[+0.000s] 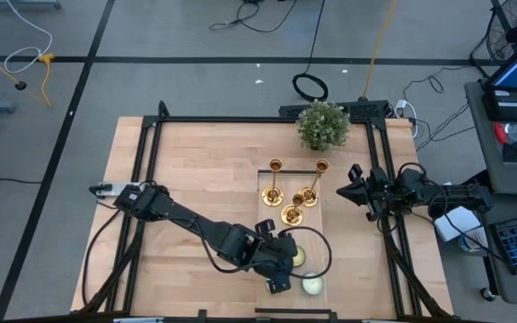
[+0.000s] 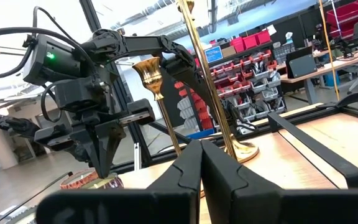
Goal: Pick & Place candle stick holders
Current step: Put the red patterned scented candle on the shelf, then return to Home Position
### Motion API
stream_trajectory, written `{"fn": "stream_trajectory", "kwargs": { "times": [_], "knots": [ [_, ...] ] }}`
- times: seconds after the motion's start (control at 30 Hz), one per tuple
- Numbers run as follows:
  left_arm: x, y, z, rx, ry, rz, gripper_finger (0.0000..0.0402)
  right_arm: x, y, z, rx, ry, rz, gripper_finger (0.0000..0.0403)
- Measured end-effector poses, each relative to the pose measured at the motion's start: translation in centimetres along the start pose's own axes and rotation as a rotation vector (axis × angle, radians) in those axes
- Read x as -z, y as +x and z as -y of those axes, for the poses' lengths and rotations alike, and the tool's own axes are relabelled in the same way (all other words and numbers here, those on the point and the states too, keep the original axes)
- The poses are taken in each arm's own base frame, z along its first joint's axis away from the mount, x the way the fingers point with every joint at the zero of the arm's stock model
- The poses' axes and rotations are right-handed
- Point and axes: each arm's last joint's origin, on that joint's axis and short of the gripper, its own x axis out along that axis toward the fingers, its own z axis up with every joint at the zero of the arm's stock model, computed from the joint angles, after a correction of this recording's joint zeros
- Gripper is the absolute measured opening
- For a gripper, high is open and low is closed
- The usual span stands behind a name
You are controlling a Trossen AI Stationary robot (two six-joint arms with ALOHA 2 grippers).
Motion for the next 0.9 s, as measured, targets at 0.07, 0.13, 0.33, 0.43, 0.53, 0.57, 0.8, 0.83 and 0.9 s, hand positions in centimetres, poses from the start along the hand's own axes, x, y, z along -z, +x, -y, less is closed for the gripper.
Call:
{"fn": "stream_trajectory", "kwargs": {
  "times": [0.07, 0.13, 0.33, 0.43, 0.53, 0.57, 0.8, 0.83, 0.9],
  "knots": [
    [0.0, 0.0, 0.0, -0.003, 0.000, 0.002, 0.0000, 0.0, 0.0, 0.0, 0.000, 0.000, 0.000, 0.0004],
    [0.0, 0.0, 0.0, -0.005, 0.000, 0.003, 0.0000, 0.0, 0.0, 0.0, 0.000, 0.000, 0.000, 0.0004],
    [0.1, 0.0, 0.1, -0.006, -0.010, 0.005, 0.0000, 0.0, 0.0, 0.0, 0.000, 0.000, 0.000, 0.0004],
    [0.1, -0.2, 0.2, -0.025, -0.009, 0.019, 0.0000, 0.0, 0.0, 0.0, 0.000, 0.000, 0.000, 0.0004],
    [-0.3, -0.8, 0.3, -0.036, -0.015, 0.052, 0.0000, 0.0, 0.0, 0.0, 0.000, 0.000, 0.000, 0.0004],
    [-0.6, -1.0, 0.3, -0.039, -0.019, 0.067, 0.0000, 0.0, 0.0, 0.0, 0.000, 0.000, 0.000, 0.0004],
    [-1.2, -2.7, -0.1, -0.100, -0.024, 0.125, 0.0000, 0.0, 0.0, 0.0, 0.000, 0.000, -0.001, 0.0004],
    [-1.3, -2.9, -0.1, -0.117, -0.033, 0.141, 0.0000, 0.0, 0.0, 0.0, 0.000, 0.000, -0.001, 0.0004],
    [-1.6, -4.1, -0.2, -0.145, -0.059, 0.189, 0.0000, 0.0, 0.0, 0.0, 0.000, 0.000, 0.000, 0.0004]
  ]
}}
